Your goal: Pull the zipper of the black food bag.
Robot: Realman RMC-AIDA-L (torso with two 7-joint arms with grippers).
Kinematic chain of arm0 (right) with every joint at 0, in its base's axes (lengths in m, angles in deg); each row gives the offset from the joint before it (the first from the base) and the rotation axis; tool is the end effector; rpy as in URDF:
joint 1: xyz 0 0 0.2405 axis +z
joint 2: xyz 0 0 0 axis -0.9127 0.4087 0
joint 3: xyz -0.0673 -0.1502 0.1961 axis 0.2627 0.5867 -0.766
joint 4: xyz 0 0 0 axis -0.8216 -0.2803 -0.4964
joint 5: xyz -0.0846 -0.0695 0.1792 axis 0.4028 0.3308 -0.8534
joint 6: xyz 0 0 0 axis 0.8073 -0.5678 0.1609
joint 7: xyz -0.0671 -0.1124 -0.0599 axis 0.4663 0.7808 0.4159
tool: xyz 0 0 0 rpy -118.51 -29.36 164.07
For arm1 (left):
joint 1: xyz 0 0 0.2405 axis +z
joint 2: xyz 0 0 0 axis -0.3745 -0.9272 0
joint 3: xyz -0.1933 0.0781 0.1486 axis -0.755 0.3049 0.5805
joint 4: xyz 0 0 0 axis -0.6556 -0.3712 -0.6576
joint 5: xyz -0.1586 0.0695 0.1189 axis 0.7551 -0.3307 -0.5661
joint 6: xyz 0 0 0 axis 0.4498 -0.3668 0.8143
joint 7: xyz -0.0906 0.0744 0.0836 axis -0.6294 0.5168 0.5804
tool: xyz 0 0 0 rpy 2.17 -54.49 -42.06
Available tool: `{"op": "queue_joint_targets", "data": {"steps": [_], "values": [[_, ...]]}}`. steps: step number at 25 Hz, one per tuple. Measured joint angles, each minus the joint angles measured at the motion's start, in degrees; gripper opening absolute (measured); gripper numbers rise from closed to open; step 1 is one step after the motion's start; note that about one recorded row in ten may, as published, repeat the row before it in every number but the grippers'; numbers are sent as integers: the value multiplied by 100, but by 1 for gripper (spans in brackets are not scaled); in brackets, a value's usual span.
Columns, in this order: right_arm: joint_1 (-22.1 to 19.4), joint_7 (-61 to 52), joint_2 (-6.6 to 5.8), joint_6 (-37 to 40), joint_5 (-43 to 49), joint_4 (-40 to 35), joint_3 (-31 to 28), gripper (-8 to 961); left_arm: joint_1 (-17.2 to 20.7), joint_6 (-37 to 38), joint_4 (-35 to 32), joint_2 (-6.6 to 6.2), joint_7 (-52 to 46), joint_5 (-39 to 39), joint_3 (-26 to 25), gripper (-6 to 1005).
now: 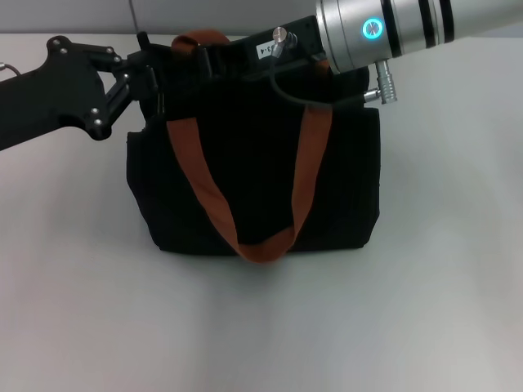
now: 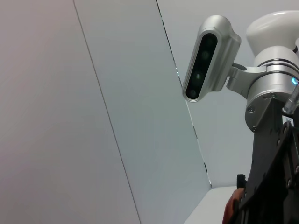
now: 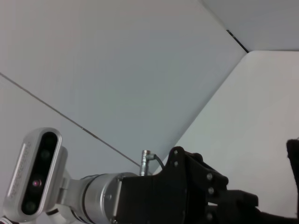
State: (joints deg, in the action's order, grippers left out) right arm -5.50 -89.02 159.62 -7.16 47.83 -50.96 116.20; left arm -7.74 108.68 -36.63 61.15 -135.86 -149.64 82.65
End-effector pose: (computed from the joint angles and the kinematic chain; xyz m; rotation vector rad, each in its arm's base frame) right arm 0.0486 0.3997 -0.0635 2.6535 -1.2388 -0.5492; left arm -0.2629 0.3375 0.0580 -2.4133 0.0768 -0.8268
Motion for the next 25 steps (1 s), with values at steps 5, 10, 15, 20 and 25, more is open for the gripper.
{"op": "queue_joint_targets", "data": {"steps": [5, 10, 15, 20, 25], "values": [[29, 96, 0, -17, -92, 50, 50, 710, -86, -29, 5, 33, -50, -4, 39, 45], [34, 109, 0, -15, -93, 53, 54, 708, -96, -38, -3, 60, -52, -21, 47, 46], [9, 111, -6, -15, -97, 56, 46, 705, -9, -5, -4, 25, -54, -2, 5, 47], [10, 112, -14, 7, -87, 58, 52, 703, 54, 9, -4, 12, -55, 8, -12, 48], [28, 112, -17, -7, -60, 58, 54, 700, 123, 12, -61, 9, -54, 44, -13, 48]]}}
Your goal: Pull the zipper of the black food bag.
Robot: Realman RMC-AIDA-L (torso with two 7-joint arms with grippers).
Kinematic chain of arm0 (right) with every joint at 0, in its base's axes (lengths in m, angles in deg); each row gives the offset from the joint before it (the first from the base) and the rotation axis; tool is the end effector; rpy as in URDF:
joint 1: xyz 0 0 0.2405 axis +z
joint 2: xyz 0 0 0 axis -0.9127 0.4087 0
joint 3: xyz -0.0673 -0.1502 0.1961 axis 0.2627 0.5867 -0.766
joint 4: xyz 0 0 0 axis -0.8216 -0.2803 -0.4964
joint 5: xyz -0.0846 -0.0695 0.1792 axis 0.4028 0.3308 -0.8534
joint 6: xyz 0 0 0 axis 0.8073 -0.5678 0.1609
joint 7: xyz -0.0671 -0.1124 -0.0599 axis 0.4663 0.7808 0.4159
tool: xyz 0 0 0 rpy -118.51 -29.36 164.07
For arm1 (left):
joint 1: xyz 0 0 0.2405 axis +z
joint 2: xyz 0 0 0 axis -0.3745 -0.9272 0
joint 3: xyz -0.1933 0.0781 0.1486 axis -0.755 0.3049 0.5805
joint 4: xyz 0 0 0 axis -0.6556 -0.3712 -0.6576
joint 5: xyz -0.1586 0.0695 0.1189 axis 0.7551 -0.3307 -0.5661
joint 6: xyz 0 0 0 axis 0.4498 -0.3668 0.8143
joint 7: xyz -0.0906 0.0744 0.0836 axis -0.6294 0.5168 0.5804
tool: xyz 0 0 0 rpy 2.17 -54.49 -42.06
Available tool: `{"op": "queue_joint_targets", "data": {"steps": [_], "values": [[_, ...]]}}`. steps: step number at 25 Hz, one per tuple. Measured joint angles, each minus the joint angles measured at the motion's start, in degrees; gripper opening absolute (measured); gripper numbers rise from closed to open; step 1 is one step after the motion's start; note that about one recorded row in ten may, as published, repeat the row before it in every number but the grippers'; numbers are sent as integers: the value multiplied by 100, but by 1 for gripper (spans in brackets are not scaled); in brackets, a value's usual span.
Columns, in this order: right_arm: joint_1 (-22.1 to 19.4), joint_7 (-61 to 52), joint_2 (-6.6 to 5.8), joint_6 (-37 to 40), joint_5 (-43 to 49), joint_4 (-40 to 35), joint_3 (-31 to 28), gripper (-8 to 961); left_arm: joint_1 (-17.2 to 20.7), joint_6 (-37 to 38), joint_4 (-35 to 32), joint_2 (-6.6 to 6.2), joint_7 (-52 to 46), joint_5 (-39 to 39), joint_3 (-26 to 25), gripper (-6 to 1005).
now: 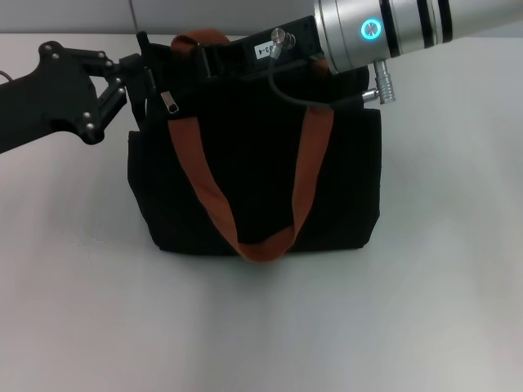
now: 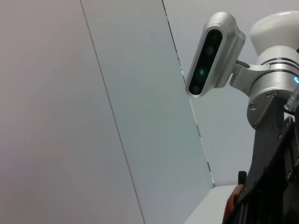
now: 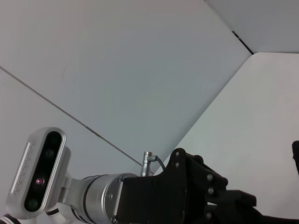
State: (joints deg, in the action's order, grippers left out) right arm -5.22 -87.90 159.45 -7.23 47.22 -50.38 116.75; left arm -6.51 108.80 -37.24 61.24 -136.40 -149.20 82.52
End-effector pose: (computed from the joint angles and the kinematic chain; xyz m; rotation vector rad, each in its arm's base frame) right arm 0.0481 0.3995 -0.0644 2.6627 -1.2157 -0.5470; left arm -0.2687 0.3327 0.0604 -2.4013 0.0509 -0.8233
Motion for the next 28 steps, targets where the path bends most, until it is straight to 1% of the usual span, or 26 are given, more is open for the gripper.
{"op": "queue_joint_targets", "data": {"steps": [5, 10, 21, 26, 28], "values": [[18, -12, -1, -29, 77, 0, 4, 698, 43, 16, -6, -1, 19, 34, 0, 49], [44, -49, -1, -64, 160, 0, 17, 473, 46, 59, -6, 0, 46, 34, 0, 50], [47, -56, -1, -94, 175, 0, 34, 416, 55, 112, -5, 0, 43, 34, 0, 52], [48, -81, 4, -162, 195, 0, 143, 411, 56, 141, -5, 18, 32, 35, 0, 53], [53, -96, 7, -167, 195, -3, 149, 345, 56, 142, -5, 21, 32, 34, 0, 53]]}}
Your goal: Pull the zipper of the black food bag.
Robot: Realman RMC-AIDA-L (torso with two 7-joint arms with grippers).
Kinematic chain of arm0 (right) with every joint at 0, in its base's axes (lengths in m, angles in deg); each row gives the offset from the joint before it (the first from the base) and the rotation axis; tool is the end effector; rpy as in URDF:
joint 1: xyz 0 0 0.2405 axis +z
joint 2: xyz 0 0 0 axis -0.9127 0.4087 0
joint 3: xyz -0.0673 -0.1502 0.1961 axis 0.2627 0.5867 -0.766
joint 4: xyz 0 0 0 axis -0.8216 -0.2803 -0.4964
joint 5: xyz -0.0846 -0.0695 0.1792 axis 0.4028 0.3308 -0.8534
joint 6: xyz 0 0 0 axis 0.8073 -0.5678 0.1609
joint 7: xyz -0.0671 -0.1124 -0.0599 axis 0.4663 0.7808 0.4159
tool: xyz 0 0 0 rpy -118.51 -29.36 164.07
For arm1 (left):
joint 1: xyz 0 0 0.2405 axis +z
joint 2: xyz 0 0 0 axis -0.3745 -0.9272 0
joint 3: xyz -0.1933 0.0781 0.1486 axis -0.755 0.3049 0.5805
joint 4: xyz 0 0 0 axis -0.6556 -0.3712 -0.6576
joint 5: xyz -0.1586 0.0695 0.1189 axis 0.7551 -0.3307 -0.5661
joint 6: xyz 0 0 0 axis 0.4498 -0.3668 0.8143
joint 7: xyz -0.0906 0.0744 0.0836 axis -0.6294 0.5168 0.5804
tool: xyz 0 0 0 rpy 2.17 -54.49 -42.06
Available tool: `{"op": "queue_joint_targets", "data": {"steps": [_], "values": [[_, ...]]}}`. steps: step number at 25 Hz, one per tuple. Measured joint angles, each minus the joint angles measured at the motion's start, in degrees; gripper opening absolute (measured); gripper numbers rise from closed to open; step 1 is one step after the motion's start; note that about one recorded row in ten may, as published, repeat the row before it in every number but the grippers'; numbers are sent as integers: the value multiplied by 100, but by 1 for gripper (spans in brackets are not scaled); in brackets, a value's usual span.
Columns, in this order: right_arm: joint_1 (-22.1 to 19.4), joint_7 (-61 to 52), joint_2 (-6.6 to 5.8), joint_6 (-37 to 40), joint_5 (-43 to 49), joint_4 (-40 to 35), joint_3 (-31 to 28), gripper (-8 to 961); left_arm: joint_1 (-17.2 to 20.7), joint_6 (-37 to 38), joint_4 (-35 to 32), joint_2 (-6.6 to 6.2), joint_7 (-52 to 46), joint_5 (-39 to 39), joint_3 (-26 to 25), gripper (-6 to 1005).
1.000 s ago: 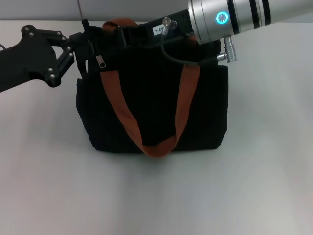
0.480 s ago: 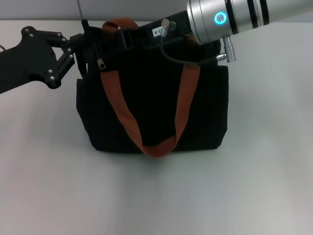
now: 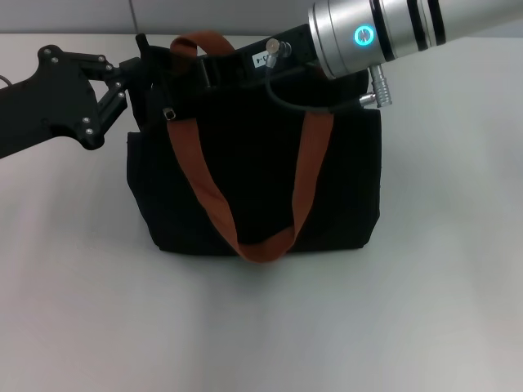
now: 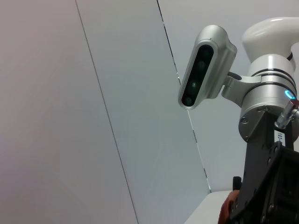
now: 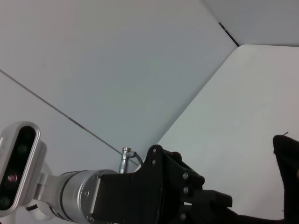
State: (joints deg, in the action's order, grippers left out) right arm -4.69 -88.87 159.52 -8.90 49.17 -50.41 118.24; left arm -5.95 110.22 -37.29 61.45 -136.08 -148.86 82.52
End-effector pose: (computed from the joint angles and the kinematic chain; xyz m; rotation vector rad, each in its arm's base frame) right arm 0.0497 0.4008 -0.0700 2.7041 -1.2250 -0.4852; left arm -0.2686 0.3274 0.0597 -2.4034 0.0600 -0.8472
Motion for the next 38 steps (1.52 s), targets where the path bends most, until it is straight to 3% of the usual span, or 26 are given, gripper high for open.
{"op": "queue_joint_targets", "data": {"steps": [4, 12, 23, 38], "values": [[1, -13, 1, -3, 0, -12, 1, 213, 0, 34, 0, 4, -9, 0, 0, 54], [-10, -23, 2, -41, 30, -52, 116, 209, 0, 98, 0, 3, -18, 0, 0, 55], [-55, -27, 10, -177, 52, -215, 309, 30, 28, 114, 1, 8, -20, 13, -1, 57], [-286, -605, 10, -193, 423, -959, 515, -2, 89, 93, 1, -18, -6, 154, -45, 60]]}}
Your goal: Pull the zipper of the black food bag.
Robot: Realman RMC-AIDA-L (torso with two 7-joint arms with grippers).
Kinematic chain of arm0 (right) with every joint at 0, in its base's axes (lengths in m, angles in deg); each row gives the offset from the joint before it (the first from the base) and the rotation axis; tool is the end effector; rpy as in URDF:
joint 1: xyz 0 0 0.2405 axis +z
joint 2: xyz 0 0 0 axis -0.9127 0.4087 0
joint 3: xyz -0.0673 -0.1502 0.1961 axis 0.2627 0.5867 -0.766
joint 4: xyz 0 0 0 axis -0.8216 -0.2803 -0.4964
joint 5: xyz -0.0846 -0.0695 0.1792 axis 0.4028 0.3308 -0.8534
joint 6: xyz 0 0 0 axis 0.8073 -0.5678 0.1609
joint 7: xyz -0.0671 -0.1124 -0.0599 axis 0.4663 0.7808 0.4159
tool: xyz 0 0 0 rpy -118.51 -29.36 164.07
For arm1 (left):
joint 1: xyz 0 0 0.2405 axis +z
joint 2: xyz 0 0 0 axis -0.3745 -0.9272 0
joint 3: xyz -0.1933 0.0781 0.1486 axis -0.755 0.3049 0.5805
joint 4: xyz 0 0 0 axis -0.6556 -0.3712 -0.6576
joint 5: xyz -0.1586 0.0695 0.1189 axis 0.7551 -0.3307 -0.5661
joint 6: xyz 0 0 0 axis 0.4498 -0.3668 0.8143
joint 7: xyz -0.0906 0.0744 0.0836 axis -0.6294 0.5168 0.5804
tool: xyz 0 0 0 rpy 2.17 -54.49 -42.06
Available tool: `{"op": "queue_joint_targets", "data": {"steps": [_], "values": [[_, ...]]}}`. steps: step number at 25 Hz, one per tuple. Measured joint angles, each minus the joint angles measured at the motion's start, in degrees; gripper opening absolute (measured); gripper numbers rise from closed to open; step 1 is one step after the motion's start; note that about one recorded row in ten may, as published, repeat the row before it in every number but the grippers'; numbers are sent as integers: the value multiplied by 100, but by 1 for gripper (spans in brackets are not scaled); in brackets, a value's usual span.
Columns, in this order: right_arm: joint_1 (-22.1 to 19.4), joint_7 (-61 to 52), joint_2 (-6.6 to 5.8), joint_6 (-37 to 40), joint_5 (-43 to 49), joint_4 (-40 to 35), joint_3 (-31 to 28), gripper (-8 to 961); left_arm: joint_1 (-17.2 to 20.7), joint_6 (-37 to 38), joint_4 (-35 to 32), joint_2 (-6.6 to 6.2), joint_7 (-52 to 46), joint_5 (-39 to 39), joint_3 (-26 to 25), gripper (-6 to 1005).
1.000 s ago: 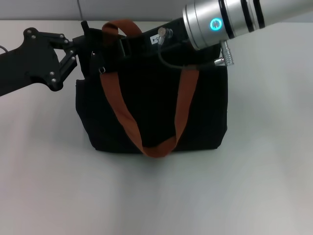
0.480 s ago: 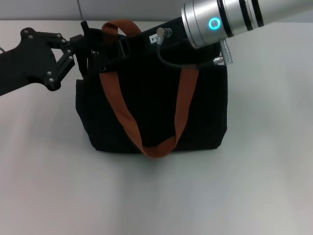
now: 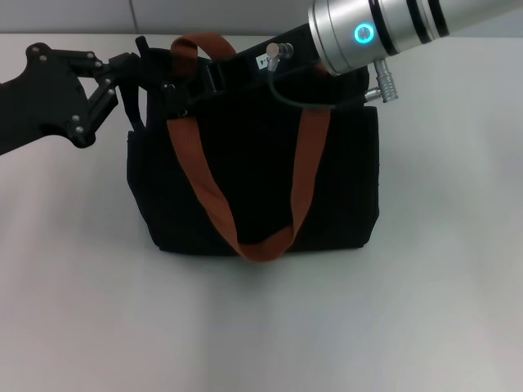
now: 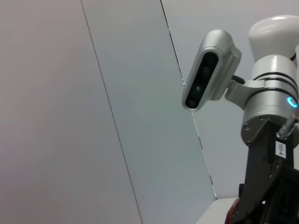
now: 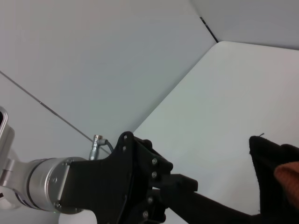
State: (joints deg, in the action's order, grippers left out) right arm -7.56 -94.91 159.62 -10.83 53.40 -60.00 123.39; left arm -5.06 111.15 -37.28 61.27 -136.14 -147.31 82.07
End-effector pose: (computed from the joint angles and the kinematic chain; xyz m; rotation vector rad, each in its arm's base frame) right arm 0.0467 0.4004 -0.0652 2.8207 -1.2001 -0.3957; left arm -0.2713 0.3233 0.0650 -2.3739 0.0527 -0.8721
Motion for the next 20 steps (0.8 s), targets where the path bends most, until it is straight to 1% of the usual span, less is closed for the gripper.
{"op": "queue_joint_targets", "data": {"steps": [6, 13, 20], "values": [[-206, -308, -9, -10, 198, -449, 147, -2, -2, -14, -2, -5, 4, 10, -41, 61], [-254, -394, -22, 2, 284, -531, 144, -3, -11, -33, -1, -4, -3, 12, -93, 62], [-424, -613, -26, 35, 532, -863, 138, -3, -10, -35, -1, -3, -14, 13, -97, 63]]}}
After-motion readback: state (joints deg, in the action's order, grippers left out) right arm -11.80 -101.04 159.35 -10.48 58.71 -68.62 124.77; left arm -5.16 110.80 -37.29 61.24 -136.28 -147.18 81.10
